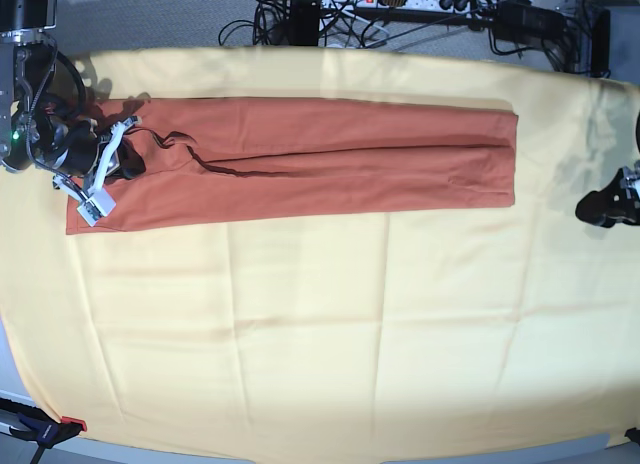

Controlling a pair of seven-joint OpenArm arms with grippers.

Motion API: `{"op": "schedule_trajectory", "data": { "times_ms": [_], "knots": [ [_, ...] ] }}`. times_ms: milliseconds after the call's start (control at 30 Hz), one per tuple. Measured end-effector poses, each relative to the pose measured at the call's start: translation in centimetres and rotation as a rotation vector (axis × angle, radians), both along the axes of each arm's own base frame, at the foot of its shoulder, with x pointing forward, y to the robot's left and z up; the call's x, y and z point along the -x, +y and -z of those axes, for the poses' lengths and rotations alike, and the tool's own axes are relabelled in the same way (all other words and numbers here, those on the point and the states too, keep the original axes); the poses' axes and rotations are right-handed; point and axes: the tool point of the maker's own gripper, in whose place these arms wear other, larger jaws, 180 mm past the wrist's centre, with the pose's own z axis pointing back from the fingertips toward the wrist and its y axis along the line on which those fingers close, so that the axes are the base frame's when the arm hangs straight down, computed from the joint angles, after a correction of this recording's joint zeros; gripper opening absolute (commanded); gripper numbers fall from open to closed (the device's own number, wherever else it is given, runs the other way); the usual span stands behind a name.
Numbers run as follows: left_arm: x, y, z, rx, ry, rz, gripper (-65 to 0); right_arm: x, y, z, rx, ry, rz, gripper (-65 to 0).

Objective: Fold the T-shirt properly
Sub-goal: 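Grasp both short ends of the orange strip with both grippers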

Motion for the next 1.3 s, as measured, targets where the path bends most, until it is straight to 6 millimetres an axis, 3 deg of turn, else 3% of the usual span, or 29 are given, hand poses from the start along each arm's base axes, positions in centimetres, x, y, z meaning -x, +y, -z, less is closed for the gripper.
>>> {"op": "schedule_trajectory", "data": {
  "times_ms": [233,433,700,1133,1200,1300],
  "knots": [
    [3.1,-0.5,5.4,0.091,0.066,-0.153,-36.7,-0.1,-0.1,0.0,0.007,-0.005,0.003,-65.0],
    [3.2,-2.1,8.2,0.132,0.052,-0.23,-35.7,-0.2,0.0,-0.1,0.001,-0.011,0.004,-65.0],
    [3.2,-6.5,8.7,0.324,0.034,-0.218,-33.3,-0.2,0.3,-0.2,-0.022,-0.011,0.01,-65.0],
    [4.0,-12.6,10.2,0.353,0.074,-0.004,-33.4,-0.3,0.3,-0.2,-0.022,-0.011,0.015,-65.0],
    [4.1,-13.1,10.3,0.354,0.073,0.014,-37.6,-0.3,0.3,-0.2,-0.023,-0.011,0.015,-65.0],
    [4.1,-13.2,10.2,0.362,0.07,0.016,-59.3,-0.3,0.3,-0.2,-0.023,-0.011,0.015,-65.0]
  ]
}}
